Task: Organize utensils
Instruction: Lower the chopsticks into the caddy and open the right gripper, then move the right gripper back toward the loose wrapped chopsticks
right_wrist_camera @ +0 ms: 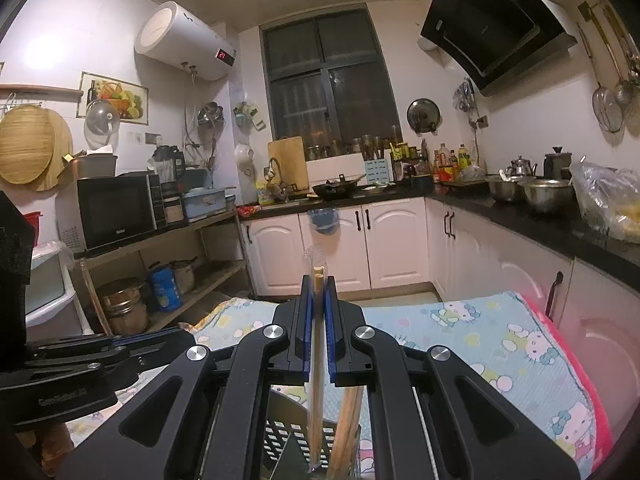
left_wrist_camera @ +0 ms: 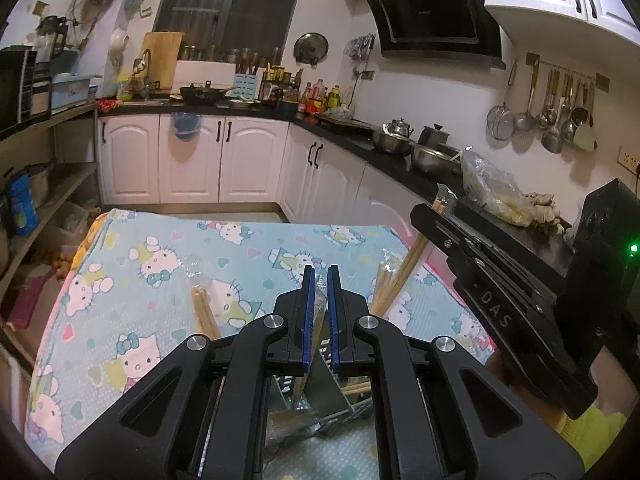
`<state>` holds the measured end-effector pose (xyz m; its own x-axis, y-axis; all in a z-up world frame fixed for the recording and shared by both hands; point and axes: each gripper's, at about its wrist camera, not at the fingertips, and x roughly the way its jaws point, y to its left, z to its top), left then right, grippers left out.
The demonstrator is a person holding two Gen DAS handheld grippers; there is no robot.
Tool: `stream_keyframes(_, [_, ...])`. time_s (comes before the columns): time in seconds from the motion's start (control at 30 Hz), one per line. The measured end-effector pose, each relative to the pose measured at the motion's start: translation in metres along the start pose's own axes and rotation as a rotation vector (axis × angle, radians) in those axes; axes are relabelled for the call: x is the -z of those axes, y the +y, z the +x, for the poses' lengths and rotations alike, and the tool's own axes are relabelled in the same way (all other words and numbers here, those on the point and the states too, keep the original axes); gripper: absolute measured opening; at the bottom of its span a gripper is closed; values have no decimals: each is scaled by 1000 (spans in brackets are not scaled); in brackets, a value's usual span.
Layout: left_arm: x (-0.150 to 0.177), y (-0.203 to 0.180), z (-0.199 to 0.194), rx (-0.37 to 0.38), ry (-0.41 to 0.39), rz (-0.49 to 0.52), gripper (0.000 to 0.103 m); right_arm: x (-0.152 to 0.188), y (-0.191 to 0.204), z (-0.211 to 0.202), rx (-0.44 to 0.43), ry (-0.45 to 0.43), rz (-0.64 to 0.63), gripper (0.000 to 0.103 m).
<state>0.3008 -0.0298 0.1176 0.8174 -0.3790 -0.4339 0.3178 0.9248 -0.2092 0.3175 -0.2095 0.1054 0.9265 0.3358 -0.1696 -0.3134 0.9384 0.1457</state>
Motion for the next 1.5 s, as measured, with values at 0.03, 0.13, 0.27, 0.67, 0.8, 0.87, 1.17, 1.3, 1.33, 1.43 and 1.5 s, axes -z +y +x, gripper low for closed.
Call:
stream_keyframes(0.03, [1, 1, 1, -1, 2, -1, 2, 1, -1, 1, 2, 5, 0, 6])
stream_keyframes(0.13, [3, 4, 3, -2, 7, -7, 2, 7, -3, 6, 11, 24, 5, 6])
stream_keyframes(0.27, [6, 7, 4, -3, 14, -13, 2, 15, -3, 9, 15, 49, 0, 6])
stream_keyframes(0.67, [7, 15, 1, -20, 10, -35, 2, 31, -8, 5, 17, 147, 18, 8])
stream_keyframes(0.8, [8, 19, -2, -28, 9, -47, 15, 33, -8, 0, 6, 177, 15, 24])
stream_keyframes(0.87, [9, 20, -4, -27, 11, -59, 20, 33, -7, -3, 9, 179, 1, 24])
stream_keyframes(1.17, [8, 20, -19, -37, -6, -68, 34, 33, -11, -17, 19, 204, 5, 31])
stream_keyframes(1.3, [8, 19, -26, -44, -14, -66, 40, 32, -11, -27, 24, 209, 4, 35])
stream_keyframes(1.33, [8, 19, -27, -45, -14, -66, 41, 32, -11, -29, 24, 211, 0, 35])
stream_keyframes(1.43, [10, 18, -32, -49, -15, -75, 48, 32, -10, -35, 19, 221, -5, 38])
stream_keyframes(1.5, [11, 17, -36, -52, -19, -77, 54, 32, -10, -40, 17, 225, -10, 41])
